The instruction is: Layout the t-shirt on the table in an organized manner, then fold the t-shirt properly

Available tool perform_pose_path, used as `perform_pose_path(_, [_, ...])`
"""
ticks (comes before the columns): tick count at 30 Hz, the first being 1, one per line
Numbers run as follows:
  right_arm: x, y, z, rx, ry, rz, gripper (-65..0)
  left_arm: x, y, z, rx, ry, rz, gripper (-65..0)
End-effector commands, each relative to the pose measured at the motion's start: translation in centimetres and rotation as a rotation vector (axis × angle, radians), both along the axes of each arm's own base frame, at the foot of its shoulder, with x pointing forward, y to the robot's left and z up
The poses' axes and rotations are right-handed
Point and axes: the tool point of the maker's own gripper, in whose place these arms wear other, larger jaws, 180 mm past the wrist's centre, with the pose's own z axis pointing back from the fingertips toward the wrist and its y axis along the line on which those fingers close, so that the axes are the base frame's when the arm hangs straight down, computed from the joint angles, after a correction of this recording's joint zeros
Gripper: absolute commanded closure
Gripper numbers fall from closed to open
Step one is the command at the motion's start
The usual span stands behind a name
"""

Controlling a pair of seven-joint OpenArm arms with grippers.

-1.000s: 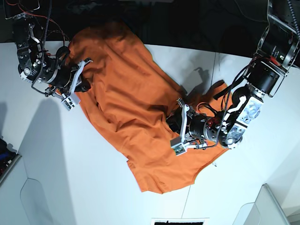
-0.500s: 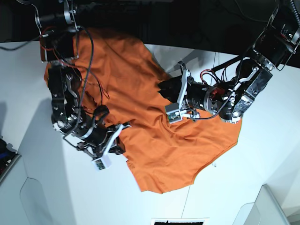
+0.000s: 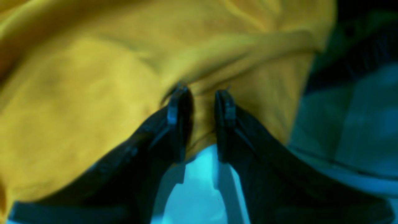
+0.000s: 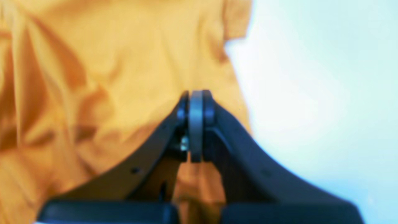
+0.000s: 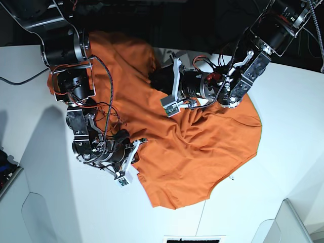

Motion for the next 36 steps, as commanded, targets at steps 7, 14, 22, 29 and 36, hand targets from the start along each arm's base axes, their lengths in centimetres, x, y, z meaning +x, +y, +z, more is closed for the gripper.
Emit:
perform_pose_path(7, [0.6,-6.0,0.5,-0.013,0.015,-0.075,0.0,5.6,7.7,-0.4,0.085,-0.027,0.241,-12.5])
perform_pose_path(14, [-3.3,-9.9,-0.6,0.034,0.109,-0.076,0.0,9.3,13.1,1.8,0.121,-0.116,0.339,-11.1])
perform_pose_path(22, [-11.4,-9.1,-0.7,0.069,0.113,0.018,0.0,14.3,17.0,3.6,0.174,-0.178,0.417,-11.1])
perform_pose_path(29, [-11.9,-7.1,3.2,0.068,-0.032,0.02,0.0,14.5,16.2,5.3,0.089,-0.104,0.389,-11.1])
perform_pose_path(36, [-5.9,-7.6,8.2,0.122,-0.201,-0.072,0.0,13.2,16.0,10.4,0.025,-0.157,0.293,-11.1])
